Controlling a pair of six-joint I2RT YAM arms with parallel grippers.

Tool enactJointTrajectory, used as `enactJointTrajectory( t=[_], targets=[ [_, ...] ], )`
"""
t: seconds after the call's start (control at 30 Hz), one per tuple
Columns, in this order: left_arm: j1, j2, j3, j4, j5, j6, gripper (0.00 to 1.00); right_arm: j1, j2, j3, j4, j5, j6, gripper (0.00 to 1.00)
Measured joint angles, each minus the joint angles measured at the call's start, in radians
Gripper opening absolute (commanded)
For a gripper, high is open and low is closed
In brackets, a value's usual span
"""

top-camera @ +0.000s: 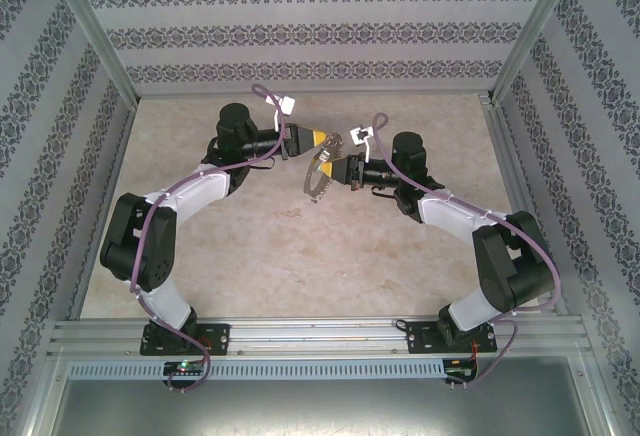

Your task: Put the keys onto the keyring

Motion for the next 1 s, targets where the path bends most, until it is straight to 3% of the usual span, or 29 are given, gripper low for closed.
enactJointTrajectory(
  t=[0.9, 1.0],
  targets=[
    [-0.007, -0.014, -0.048, 0.116, -0.045, -0.037, 0.0, 0.05, 0.013, 0.068, -0.019, 0.03, 0.03, 0.0],
    [-0.007, -0.014, -0.05, 0.126, -0.05, -0.038, 0.0, 0.043, 0.013, 0.065, -0.019, 0.034, 0.028, 0.13]
  ],
)
